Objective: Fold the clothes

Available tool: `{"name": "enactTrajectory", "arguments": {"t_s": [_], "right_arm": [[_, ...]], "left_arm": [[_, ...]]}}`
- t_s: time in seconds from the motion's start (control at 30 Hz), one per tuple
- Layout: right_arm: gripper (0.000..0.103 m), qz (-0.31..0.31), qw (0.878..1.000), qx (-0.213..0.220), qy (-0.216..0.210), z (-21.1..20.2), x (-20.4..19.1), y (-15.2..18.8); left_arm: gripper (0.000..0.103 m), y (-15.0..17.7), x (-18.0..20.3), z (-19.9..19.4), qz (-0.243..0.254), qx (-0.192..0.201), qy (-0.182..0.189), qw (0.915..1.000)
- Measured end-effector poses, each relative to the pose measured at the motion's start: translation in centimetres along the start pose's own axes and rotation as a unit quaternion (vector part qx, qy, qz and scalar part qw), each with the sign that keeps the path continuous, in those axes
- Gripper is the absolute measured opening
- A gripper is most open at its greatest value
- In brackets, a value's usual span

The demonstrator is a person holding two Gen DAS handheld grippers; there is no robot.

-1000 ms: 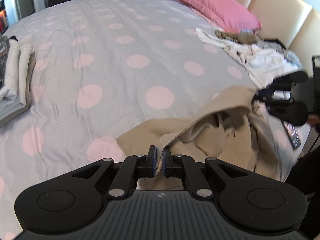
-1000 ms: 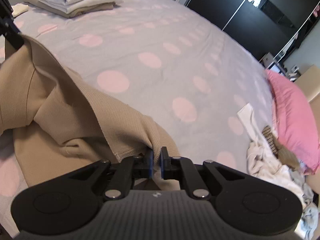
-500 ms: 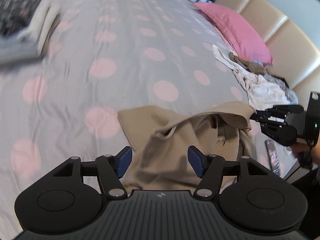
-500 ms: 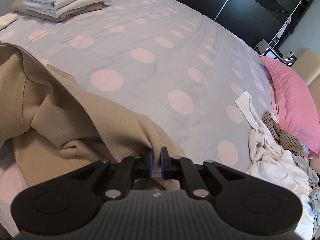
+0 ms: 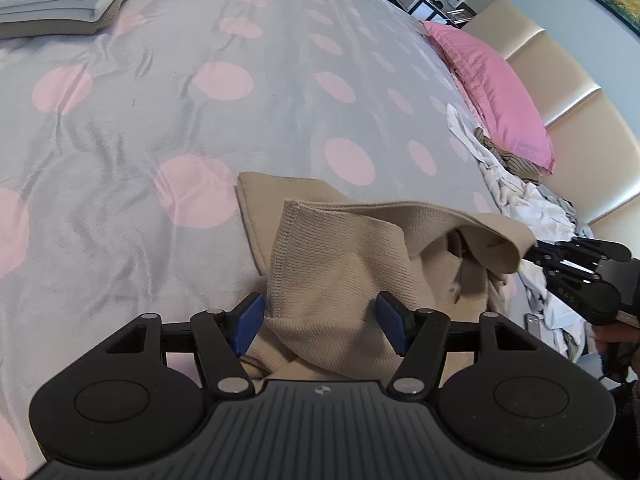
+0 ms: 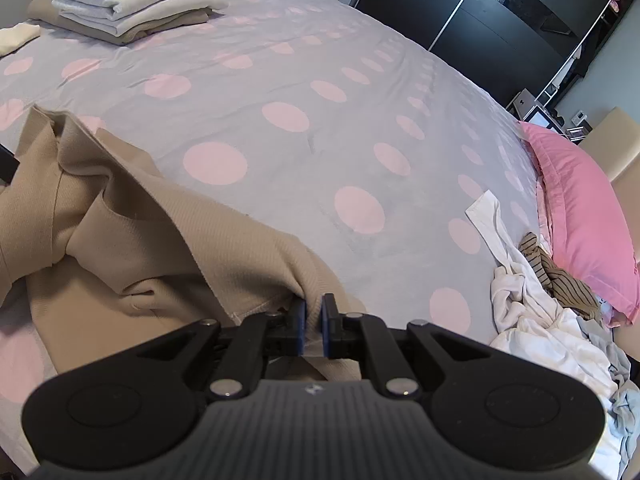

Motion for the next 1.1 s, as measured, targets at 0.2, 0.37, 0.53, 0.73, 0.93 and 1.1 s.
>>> {"name": "enactTrajectory", "arguments": {"t_s": [0.2, 0.37, 0.53, 0.73, 0.93, 1.1], "right_arm": [[0.009, 0.001, 1.0, -0.017, 0.009, 0.6, 0.2, 0.3], [0.009, 0.03, 0.999, -0.031, 0.025, 1.2, 1.2, 0.4], [0.009, 0.066, 0.995, -0.038, 0.057, 1.5, 2.9, 0.4], [0.009, 0.099, 0.991, -0.056, 0.071, 2.2, 4.7, 0.9], [0.009, 0.099, 0.99, -0.066, 0.07, 2.6, 4.9, 1.2], [0.009, 0.094, 0.991, -0.065, 0.07, 2.7, 4.9, 1.3]], "left_arm": [[0.063, 0.5, -2.3, 1.1, -0.03, -0.01, -0.025, 0.9992], [0.063, 0.7, -2.3, 1.4, -0.037, -0.016, -0.012, 0.9991], [0.063, 0.9, -1.4, 1.8, -0.019, -0.016, -0.008, 0.9997], [0.063, 1.0, 0.2, 1.5, 0.022, -0.008, 0.0, 0.9997], [0.063, 0.0, 0.9, 0.5, 0.011, 0.018, 0.059, 0.998], [0.06, -0.4, 0.2, 1.3, -0.007, 0.009, 0.047, 0.9988]]}}
Point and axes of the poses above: each gripper's, at about its wrist camera, not at the fingertips, and z roughly the way its jaws point, x to its right, y to its underside, the point moved 3 cm from there along z, roughly the way its jaws point, and after that the axes turned 12 degrees about y, right-handed, at the moved point
